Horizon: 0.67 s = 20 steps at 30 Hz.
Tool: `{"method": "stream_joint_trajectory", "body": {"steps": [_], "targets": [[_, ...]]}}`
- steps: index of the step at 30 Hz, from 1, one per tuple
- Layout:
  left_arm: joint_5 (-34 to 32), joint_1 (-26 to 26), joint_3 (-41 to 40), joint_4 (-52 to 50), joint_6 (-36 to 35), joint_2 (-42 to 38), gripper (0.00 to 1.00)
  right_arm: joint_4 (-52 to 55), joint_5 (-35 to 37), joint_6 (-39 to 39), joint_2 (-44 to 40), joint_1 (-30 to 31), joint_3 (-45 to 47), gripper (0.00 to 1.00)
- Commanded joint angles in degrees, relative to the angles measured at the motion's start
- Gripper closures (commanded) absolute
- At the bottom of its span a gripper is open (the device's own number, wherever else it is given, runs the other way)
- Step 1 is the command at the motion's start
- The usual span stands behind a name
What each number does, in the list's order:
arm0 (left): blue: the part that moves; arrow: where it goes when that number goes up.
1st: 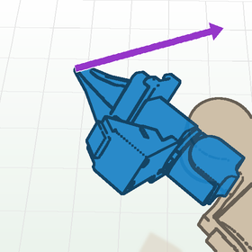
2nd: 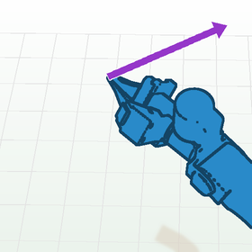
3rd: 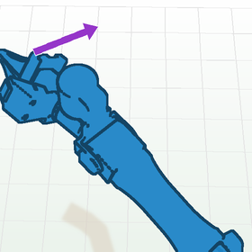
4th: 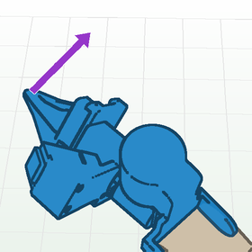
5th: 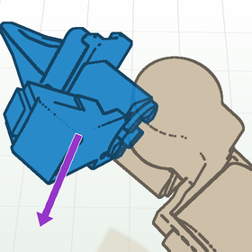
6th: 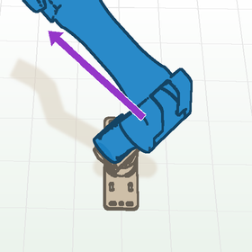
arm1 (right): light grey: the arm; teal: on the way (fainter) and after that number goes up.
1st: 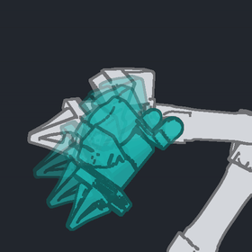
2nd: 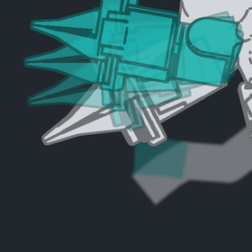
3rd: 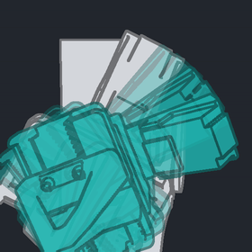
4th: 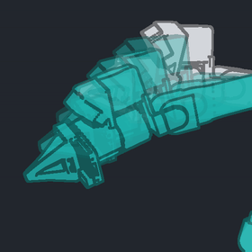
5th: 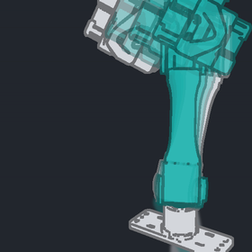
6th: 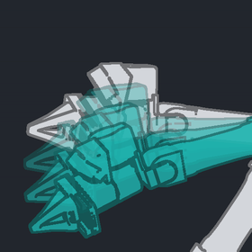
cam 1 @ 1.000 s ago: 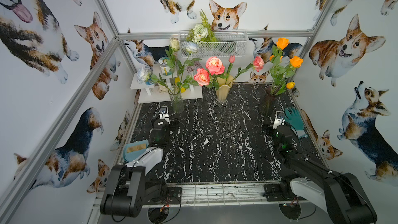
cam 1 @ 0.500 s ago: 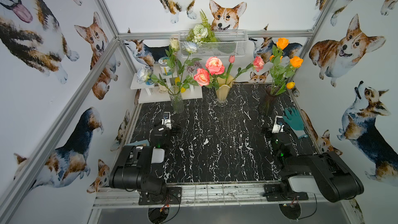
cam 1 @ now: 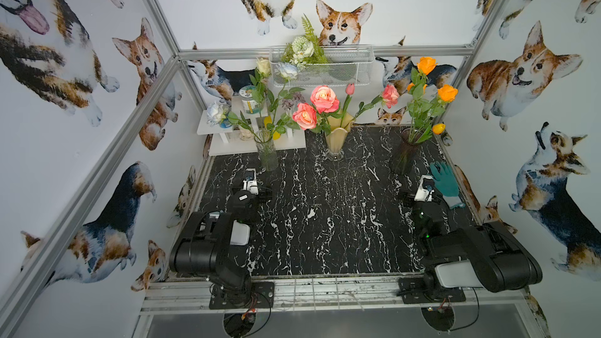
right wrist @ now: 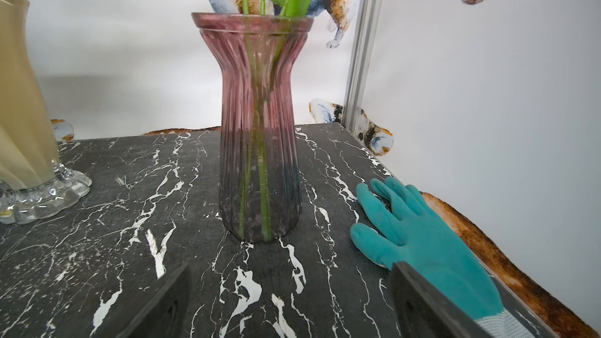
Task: Arrange the flowers in different vases according to their variety
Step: Reset both arms
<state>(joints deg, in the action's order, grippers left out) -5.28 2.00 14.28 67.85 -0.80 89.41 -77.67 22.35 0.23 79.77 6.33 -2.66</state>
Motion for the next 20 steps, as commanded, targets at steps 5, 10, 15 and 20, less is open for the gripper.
{"method": "stream_joint_trajectory", "body": {"steps": [5,10,15,20], "targets": [[0.18,-0.06,0.35,1.75,-0.17,0.15,0.0,-10.53,0.43,-0.13,3.83,0.76,1.83,0.0],[0.19,-0.06,0.4,1.75,-0.24,0.15,0.0,-9.72,0.45,-0.04,3.83,0.79,1.33,0.0],[0.19,-0.06,0.39,1.69,-0.17,0.15,0.0,-9.49,0.16,-0.23,2.96,0.89,2.15,0.0],[0.2,-0.03,0.55,1.67,-0.17,0.15,0.0,-8.77,0.84,-0.23,3.78,0.79,1.05,0.0]]}}
